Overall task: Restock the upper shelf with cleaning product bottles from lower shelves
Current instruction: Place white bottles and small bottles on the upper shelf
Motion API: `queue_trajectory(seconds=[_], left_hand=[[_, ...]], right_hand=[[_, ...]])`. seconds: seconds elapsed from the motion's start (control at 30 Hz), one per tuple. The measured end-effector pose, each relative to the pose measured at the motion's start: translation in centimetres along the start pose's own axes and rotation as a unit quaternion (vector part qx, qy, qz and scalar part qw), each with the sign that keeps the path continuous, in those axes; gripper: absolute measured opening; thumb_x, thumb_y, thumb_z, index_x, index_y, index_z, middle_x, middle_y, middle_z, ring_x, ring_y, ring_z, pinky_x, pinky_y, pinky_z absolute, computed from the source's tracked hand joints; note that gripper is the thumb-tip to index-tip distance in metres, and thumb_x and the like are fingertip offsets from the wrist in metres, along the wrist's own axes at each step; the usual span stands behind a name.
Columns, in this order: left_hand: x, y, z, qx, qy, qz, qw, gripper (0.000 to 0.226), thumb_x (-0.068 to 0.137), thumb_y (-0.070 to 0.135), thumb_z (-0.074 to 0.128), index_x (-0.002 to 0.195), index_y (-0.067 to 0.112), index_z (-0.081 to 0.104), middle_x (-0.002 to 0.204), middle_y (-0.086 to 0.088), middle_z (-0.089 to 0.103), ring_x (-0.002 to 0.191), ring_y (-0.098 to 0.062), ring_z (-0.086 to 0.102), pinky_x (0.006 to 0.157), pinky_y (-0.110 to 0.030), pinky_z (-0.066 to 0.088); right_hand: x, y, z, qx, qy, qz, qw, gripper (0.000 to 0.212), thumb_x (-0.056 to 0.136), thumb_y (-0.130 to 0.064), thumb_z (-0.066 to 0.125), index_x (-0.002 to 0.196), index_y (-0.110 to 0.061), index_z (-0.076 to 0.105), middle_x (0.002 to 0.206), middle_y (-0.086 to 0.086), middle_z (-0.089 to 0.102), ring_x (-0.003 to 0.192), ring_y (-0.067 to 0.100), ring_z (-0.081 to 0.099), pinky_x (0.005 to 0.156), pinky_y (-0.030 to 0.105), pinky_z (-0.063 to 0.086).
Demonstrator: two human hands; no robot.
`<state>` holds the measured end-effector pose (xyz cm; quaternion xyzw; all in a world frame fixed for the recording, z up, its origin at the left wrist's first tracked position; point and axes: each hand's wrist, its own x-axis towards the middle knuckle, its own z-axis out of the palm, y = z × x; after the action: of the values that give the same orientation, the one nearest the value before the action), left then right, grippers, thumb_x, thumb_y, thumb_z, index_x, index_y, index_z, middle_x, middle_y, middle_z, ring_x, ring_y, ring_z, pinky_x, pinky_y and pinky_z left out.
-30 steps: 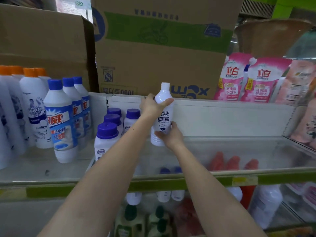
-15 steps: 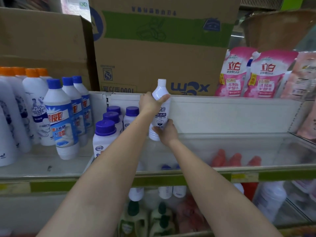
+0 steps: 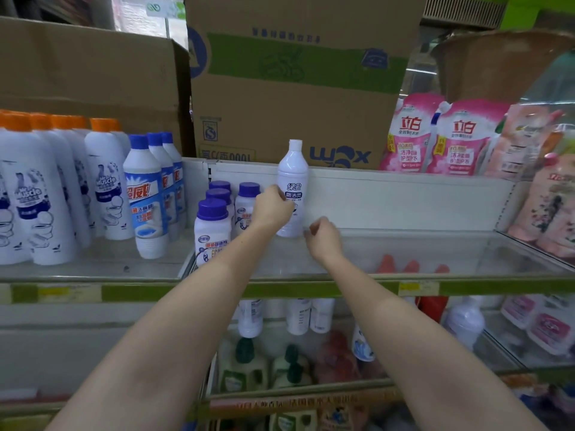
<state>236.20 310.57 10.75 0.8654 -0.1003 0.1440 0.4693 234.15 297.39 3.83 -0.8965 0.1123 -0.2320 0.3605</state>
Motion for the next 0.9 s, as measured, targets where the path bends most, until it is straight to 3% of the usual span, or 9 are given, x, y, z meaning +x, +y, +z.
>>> queue_trajectory(seconds=[0.17,0.37,0.5,0.63,0.7,0.9], left_hand=[[-3.2,0.6,1.1,0.045,-0.077,0.043,0.995,0.008,0.088,0.018,0.059,0.093,0.013,0.064,0.097,-0.01,0.066,0.096,-0.029,0.063,0.087,-0.038,0.055],[-6.6,3.5,4.7,0.09,-0.201,0.135,0.966,0.01,0.088,0.02,0.062,0.082,0.013,0.06,0.08,-0.008,0.066,0.082,-0.03,0.067,0.079,-0.04,0.058],[-9.5,5.2,8.1,0.128,-0.251,0.224,0.933,0.018,0.089,0.026,0.061,0.074,0.018,0.057,0.078,-0.002,0.063,0.086,-0.029,0.065,0.073,-0.034,0.051],[-12.8,5.5,12.3,0.195,-0.359,0.273,0.871,0.019,0.087,0.023,0.057,0.069,0.015,0.06,0.064,-0.003,0.06,0.059,-0.026,0.058,0.052,-0.027,0.044],[-14.0,4.2,14.6,0.251,-0.4,0.273,0.838,0.017,0.084,0.019,0.056,0.068,0.014,0.057,0.067,-0.007,0.06,0.058,-0.027,0.054,0.053,-0.031,0.046],[-15.5,-1.7,18.6,0.259,-0.429,0.214,0.839,0.012,0.087,0.018,0.057,0.078,0.013,0.052,0.088,-0.015,0.062,0.076,-0.031,0.058,0.065,-0.038,0.048]], right_hand=[[-3.0,2.0,-3.1,-0.025,0.048,0.005,0.999,0.011,0.096,-0.025,0.055,0.095,-0.014,0.055,0.102,0.013,0.066,0.097,0.035,0.061,0.077,0.037,0.043],[-6.4,6.5,-8.8,-0.055,0.116,0.031,0.991,0.013,0.095,-0.023,0.055,0.092,-0.01,0.057,0.092,0.009,0.061,0.086,0.03,0.055,0.071,0.033,0.036],[-8.6,10.1,-12.1,-0.077,0.171,0.043,0.981,0.017,0.093,-0.026,0.057,0.087,-0.01,0.058,0.088,0.014,0.065,0.083,0.033,0.058,0.07,0.037,0.04],[-11.2,15.6,-13.4,-0.096,0.145,0.124,0.977,0.016,0.093,-0.022,0.058,0.088,-0.007,0.059,0.092,0.02,0.068,0.092,0.039,0.063,0.077,0.04,0.046],[-12.4,17.9,-13.3,-0.105,0.104,0.168,0.975,0.015,0.094,-0.022,0.057,0.09,-0.008,0.059,0.09,0.016,0.067,0.096,0.037,0.063,0.076,0.036,0.044],[-14.3,21.7,-11.1,-0.11,0.025,0.211,0.971,0.011,0.092,-0.021,0.058,0.092,-0.01,0.061,0.086,0.003,0.062,0.093,0.028,0.061,0.073,0.032,0.04]])
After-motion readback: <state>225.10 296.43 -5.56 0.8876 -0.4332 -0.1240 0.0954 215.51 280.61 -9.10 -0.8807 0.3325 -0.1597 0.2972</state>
